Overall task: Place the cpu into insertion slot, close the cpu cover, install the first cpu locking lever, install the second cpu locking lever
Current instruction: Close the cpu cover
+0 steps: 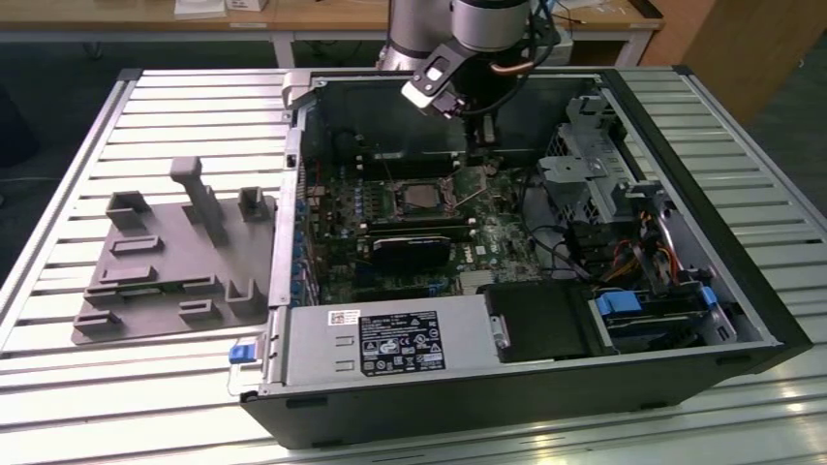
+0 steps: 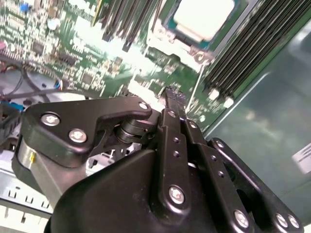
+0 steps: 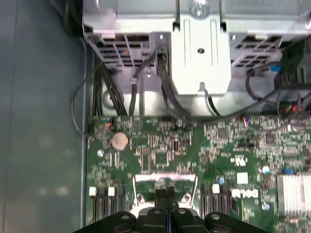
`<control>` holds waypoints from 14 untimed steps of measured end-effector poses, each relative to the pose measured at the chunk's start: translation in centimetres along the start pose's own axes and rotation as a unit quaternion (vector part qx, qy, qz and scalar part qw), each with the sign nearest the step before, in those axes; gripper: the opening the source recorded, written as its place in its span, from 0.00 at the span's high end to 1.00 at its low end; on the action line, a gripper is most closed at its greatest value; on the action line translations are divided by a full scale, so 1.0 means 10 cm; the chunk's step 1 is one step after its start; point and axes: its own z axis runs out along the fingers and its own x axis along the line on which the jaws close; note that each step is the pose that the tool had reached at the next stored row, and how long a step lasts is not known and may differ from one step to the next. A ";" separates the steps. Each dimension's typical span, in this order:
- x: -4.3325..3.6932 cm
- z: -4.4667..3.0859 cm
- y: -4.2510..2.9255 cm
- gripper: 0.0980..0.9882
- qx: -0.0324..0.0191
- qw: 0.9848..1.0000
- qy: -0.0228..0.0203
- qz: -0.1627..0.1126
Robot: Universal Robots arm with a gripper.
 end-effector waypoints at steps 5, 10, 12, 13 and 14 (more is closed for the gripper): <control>0.005 0.017 0.173 1.00 0.000 1.000 0.000 0.000; 0.008 0.051 0.270 1.00 0.001 1.000 0.000 0.000; 0.009 0.073 0.303 1.00 0.002 1.000 0.000 0.000; 0.009 0.083 0.320 1.00 0.002 1.000 0.000 0.000; 0.010 0.093 0.338 1.00 0.003 1.000 0.000 0.000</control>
